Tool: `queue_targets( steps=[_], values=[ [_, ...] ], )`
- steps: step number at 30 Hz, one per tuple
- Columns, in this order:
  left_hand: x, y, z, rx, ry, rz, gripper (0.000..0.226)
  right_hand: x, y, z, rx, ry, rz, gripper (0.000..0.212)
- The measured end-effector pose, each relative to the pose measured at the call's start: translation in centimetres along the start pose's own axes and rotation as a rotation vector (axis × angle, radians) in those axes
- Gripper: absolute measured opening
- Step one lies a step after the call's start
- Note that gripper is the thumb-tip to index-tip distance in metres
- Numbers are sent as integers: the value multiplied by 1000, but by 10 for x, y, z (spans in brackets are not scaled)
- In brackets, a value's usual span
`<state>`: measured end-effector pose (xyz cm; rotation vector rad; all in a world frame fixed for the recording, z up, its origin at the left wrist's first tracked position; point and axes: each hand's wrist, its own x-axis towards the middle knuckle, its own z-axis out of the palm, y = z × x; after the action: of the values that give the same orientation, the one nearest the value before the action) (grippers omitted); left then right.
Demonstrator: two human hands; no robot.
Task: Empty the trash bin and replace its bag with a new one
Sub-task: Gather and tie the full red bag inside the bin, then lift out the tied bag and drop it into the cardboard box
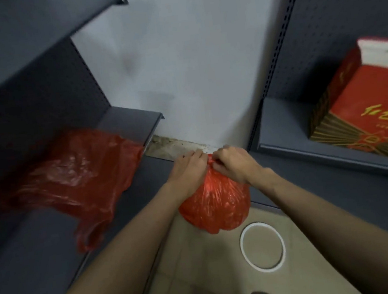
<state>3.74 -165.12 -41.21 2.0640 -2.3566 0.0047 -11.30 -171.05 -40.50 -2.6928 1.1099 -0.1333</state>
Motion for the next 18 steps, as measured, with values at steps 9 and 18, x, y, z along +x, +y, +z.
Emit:
queue_targets(
  steps=[9,18],
  values=[
    [-82,15,-225,-2,21,-177,33,-30,-95,-197,51,-38,-268,10],
    [-228,4,-310,25,69,-553,26,-41,-234,-256,16,-57,-654,24]
  ],
)
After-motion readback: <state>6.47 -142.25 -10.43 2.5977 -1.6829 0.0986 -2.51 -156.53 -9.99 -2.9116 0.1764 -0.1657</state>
